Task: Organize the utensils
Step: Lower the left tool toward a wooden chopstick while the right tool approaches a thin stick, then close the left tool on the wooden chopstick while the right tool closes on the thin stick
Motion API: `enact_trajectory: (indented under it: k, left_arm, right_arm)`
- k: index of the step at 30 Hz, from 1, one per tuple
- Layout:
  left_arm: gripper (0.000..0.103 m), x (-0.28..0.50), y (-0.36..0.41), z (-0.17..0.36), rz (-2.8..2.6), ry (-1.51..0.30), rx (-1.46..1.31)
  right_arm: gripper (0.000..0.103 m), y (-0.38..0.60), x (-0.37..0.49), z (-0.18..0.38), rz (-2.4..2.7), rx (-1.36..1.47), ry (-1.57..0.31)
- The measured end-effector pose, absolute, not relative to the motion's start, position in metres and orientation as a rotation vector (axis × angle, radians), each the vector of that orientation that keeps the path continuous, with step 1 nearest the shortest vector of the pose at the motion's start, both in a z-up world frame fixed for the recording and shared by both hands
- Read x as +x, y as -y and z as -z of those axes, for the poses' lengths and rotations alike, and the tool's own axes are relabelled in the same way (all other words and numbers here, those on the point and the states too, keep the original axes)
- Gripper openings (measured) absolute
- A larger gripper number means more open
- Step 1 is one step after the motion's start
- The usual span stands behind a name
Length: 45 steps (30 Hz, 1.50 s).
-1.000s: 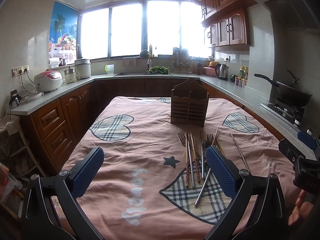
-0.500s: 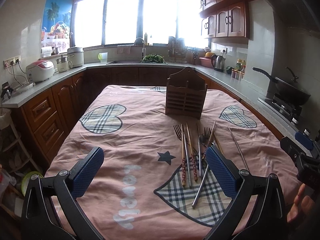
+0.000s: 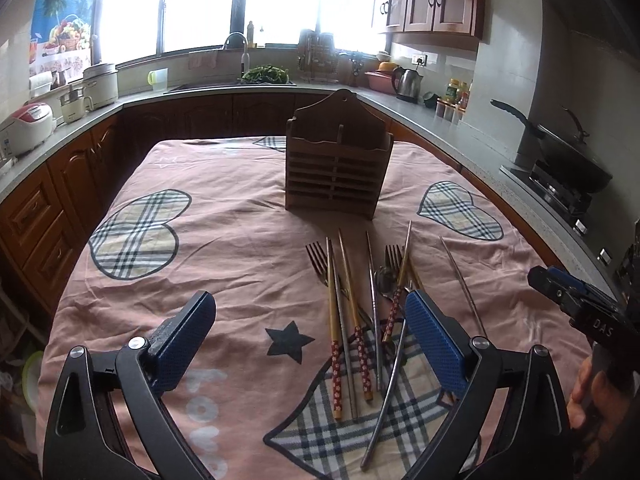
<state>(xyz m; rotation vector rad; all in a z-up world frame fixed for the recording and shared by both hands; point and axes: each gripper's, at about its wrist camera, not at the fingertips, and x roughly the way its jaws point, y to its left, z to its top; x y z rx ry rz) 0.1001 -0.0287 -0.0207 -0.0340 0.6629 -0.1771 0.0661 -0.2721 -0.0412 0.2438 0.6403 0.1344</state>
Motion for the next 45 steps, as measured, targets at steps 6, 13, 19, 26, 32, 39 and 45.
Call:
enact_trajectory:
  k: [6, 13, 19, 26, 32, 39, 45]
  left_arm:
    - [0.092, 0.147, 0.062, 0.028, 0.269, -0.731, 0.01]
    - [0.086, 0.205, 0.104, 0.042, 0.388, -0.831, 0.08]
    - [0.08, 0.249, 0.13, 0.057, 0.465, -0.908, 0.116]
    - [0.077, 0.282, 0.158, 0.077, 0.525, -0.974, 0.173]
    - [0.064, 0.305, 0.185, 0.093, 0.546, -1.016, 0.232]
    - [0.043, 0.323, 0.211, 0.111, 0.559, -1.059, 0.267]
    - [0.005, 0.324, 0.214, 0.105, 0.586, -1.045, 0.247]
  right_arm:
    - [0.057, 0.287, 0.112, 0.059, -0.136, 0.284, -0.734]
    - [0.036, 0.294, 0.169, 0.088, -0.163, 0.33, -0.86]
    - [0.032, 0.295, 0.209, 0.109, -0.173, 0.348, -0.944]
    - [0.017, 0.308, 0.24, 0.127, -0.193, 0.393, -0.994]
    - [0.006, 0.317, 0.25, 0.127, -0.232, 0.427, -0.989]
    - [0.005, 0.338, 0.239, 0.12, -0.237, 0.492, -0.946]
    - [0.005, 0.34, 0.234, 0.116, -0.239, 0.514, -0.928]
